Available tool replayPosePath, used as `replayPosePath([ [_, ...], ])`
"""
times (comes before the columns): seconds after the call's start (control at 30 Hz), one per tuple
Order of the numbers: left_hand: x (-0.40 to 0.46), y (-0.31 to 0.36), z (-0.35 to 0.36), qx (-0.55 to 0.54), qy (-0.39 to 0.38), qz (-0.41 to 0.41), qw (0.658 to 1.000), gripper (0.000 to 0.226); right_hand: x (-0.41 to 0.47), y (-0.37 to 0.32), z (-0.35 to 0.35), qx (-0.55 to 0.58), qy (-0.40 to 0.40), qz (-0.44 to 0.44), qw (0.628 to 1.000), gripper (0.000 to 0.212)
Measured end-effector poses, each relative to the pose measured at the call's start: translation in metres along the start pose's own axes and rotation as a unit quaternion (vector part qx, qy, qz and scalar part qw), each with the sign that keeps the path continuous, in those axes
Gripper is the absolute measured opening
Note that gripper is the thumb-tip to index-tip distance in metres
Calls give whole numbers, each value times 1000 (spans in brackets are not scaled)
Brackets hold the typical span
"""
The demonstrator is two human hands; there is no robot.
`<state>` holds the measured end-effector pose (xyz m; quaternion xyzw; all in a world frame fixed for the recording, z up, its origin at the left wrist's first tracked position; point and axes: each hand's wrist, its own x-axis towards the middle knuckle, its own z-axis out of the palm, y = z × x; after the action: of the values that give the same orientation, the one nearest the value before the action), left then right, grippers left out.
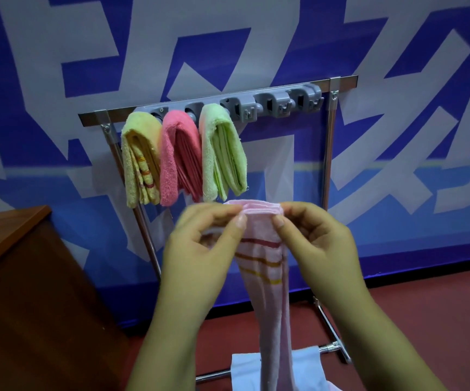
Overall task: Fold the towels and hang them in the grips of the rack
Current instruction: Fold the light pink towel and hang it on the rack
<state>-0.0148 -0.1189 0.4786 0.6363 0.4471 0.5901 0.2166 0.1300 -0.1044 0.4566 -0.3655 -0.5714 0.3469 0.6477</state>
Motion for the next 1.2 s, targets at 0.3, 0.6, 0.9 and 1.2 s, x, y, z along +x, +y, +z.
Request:
replayPosePath([
  [0.3, 13, -4, -22, 207, -50, 59, 975, 21, 2, -11, -8, 95, -88, 2, 992, 15],
  [0.6, 19, -2, -35, 264, -166, 104, 944, 33, 3, -14, -17, 93, -101, 5, 991, 18],
  [0.9, 39, 27, -45, 270, -185, 206, 922, 25, 13, -17, -27, 21, -102, -46, 993, 8],
  [1.2, 35, 21, -30, 163, -158, 117, 967, 9, 17, -10, -32, 1, -119, -8, 993, 11],
])
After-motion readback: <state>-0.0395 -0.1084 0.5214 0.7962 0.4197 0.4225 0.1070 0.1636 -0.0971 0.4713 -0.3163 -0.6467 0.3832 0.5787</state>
